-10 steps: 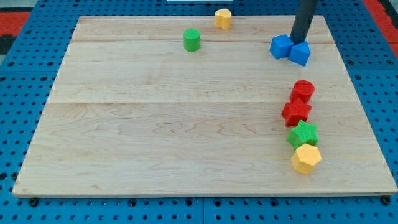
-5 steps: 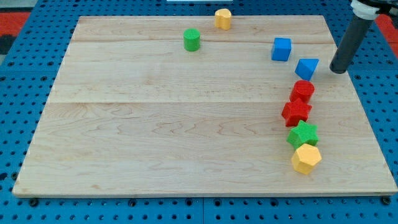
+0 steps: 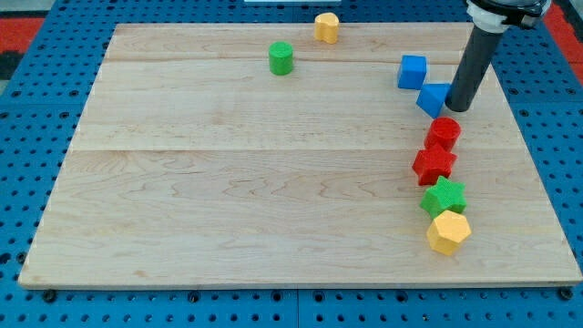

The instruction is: Move the blue blocks to the right side

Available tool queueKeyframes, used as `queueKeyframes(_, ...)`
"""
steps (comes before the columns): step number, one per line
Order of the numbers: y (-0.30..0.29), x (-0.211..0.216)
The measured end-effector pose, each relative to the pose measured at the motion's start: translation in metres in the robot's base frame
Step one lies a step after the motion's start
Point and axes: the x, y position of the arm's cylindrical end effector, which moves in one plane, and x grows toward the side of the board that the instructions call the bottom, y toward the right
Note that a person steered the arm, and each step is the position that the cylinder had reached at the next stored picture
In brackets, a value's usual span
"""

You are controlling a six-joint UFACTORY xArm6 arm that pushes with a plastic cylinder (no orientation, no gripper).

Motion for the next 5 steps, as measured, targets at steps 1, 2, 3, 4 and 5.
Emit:
queueKeyframes(1, -0.001, -0.001)
queueKeyframes(2, 0.023, -0.042)
queueKeyframes(3, 0.003, -0.106)
queueKeyframes(4, -0.039, -0.128)
queueKeyframes(5, -0.081, -0.111)
